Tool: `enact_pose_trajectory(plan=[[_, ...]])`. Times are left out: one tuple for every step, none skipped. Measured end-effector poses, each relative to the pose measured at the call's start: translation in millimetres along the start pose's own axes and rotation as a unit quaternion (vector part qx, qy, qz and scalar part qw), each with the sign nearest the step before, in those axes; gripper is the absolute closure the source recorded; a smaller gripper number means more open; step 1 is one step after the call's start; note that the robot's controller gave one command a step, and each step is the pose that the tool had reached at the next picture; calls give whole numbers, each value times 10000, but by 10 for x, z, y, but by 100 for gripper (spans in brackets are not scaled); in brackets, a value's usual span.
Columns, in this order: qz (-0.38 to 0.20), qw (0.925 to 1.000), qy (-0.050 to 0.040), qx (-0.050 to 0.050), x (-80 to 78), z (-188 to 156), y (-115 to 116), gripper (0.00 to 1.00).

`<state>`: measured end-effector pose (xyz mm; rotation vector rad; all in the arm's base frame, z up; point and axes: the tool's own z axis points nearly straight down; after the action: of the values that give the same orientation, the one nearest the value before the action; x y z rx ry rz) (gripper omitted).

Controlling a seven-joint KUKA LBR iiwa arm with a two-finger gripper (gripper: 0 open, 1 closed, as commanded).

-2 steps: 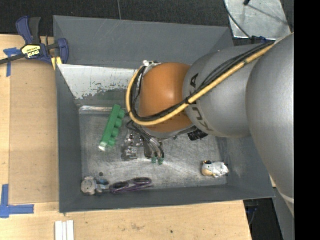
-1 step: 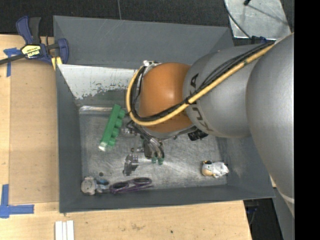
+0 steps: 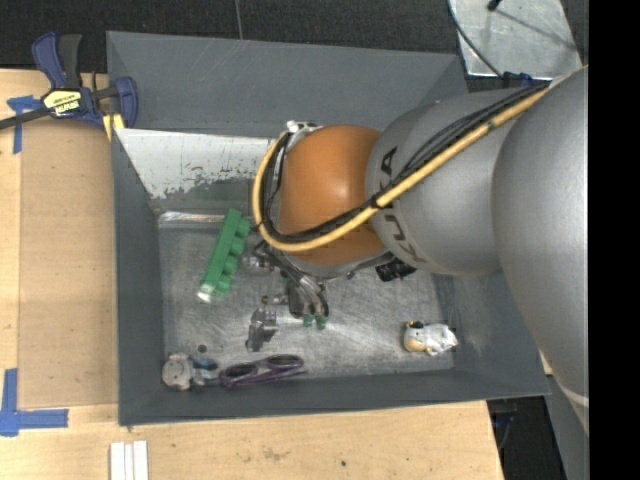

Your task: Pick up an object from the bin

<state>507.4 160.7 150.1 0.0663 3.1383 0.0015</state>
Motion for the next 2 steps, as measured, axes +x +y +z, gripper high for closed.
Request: enact_pose_trajectory(plan=[[272, 9996, -41, -8, 104, 378, 321, 0], [-260, 9997, 24, 1, 195, 727, 585, 0]])
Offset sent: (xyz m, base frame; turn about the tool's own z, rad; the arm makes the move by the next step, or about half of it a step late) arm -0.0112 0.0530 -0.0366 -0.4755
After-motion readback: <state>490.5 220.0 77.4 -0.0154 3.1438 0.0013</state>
